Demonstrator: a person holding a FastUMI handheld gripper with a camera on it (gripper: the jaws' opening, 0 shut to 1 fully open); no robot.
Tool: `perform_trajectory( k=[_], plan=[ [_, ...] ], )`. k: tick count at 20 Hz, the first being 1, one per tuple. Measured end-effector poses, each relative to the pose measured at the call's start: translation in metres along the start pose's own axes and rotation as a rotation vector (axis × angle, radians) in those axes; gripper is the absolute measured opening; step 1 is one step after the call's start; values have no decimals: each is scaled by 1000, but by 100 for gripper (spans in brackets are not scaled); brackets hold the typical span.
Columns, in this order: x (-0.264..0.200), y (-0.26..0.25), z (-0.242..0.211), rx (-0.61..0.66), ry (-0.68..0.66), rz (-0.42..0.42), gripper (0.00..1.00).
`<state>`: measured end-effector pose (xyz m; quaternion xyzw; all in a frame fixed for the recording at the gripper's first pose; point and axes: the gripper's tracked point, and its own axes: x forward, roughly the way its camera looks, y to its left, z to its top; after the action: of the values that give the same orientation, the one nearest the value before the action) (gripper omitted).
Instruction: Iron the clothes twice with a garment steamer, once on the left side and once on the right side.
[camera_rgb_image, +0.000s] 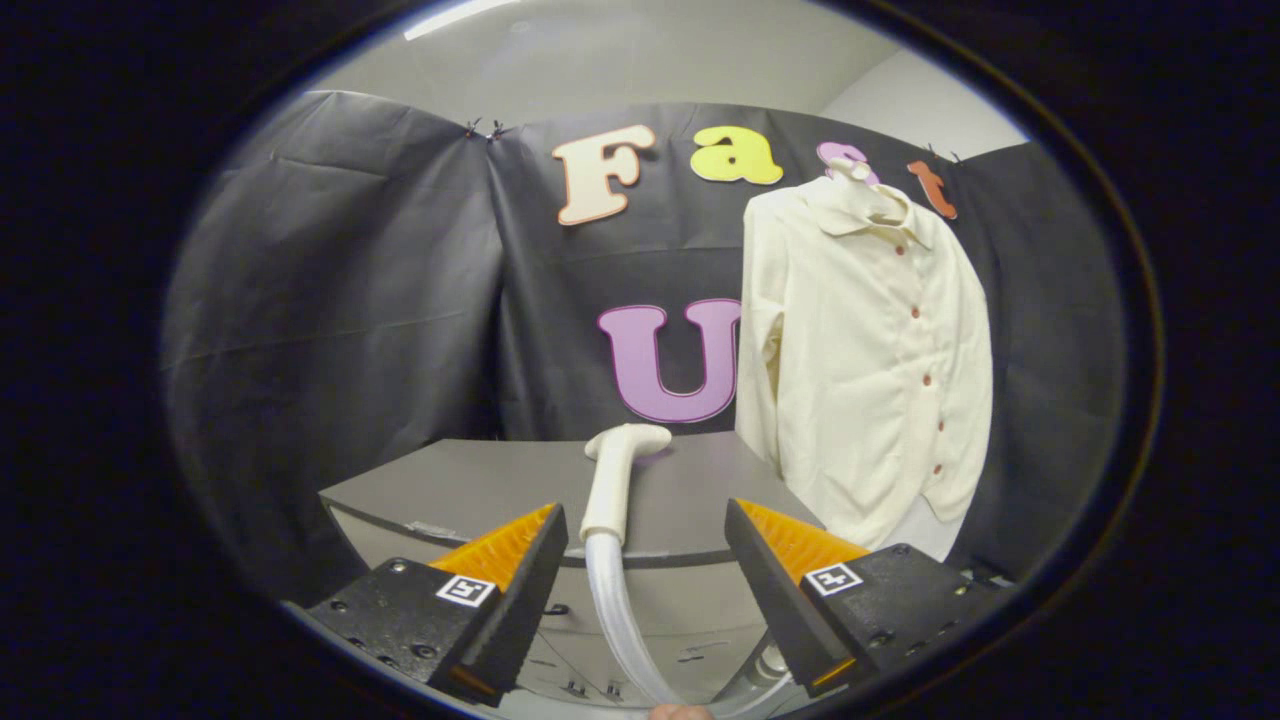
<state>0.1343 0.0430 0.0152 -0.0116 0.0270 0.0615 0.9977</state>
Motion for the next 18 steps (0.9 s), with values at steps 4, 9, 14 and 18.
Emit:
perform_trajectory(
  k=[4, 9, 14, 18],
  plan=[
    [41, 9, 11, 6, 12, 28, 97],
    [92, 15, 1, -31, 136, 40, 97],
    [142, 21, -21, -95, 305, 30, 97],
    [168, 22, -37, -124, 430, 9, 98]
  ],
)
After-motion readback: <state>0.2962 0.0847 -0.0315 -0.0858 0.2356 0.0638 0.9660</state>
